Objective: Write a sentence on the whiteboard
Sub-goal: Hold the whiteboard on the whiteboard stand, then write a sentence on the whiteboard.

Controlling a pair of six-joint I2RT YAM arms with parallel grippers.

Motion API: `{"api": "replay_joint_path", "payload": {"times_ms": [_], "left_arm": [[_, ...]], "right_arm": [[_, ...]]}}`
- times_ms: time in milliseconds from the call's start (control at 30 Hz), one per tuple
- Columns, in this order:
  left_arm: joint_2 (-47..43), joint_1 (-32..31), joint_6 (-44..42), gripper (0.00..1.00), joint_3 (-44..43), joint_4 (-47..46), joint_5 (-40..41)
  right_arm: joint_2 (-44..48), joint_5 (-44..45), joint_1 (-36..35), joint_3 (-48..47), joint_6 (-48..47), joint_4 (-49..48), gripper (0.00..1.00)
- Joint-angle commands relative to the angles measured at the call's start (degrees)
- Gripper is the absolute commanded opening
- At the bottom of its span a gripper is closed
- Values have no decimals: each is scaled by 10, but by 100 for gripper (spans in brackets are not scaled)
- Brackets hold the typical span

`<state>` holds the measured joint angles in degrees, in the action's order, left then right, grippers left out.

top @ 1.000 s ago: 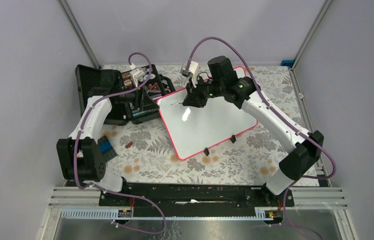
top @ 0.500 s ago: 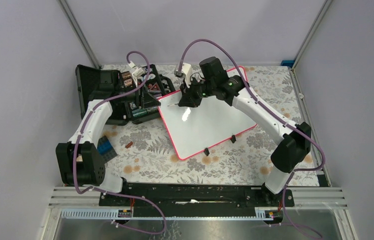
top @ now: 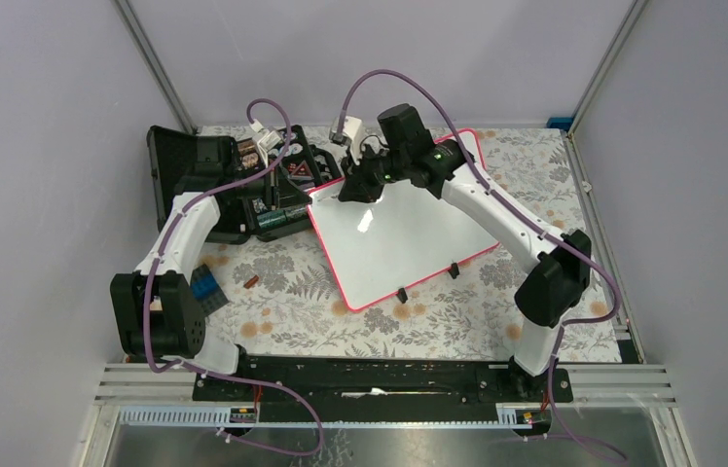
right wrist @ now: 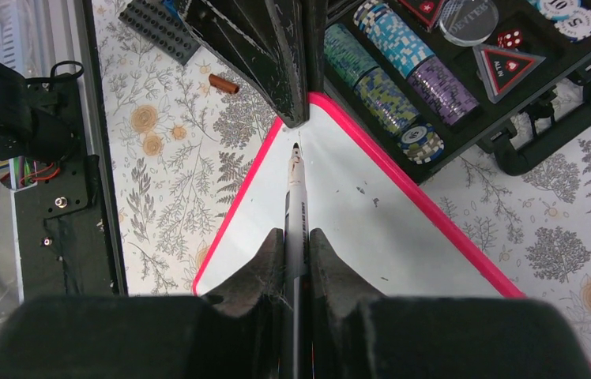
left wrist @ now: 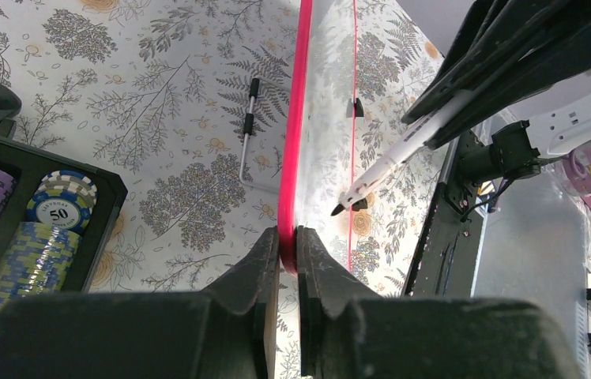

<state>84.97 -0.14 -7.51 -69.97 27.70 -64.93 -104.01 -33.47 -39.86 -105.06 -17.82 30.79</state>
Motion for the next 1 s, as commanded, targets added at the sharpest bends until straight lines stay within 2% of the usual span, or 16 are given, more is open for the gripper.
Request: {"api": "replay_joint_path", "payload": {"times_ms": [0,267,533,967], "left_arm": [[1,1,-15,0,-6,-25,-10],[0,0,-15,0,-7,-25,-9],[-1,0,-17,0,-4,-25,-8],[-1,0,-18,0,-5,-25,-6]], "right_arm": [[-11,1,-9,-32,-9,7,0],[-30,5,-12,-54,-9,18,0],[-33,18,-11,-37,-17,18,0],[10,18,-12,54,-25,5,0]]}}
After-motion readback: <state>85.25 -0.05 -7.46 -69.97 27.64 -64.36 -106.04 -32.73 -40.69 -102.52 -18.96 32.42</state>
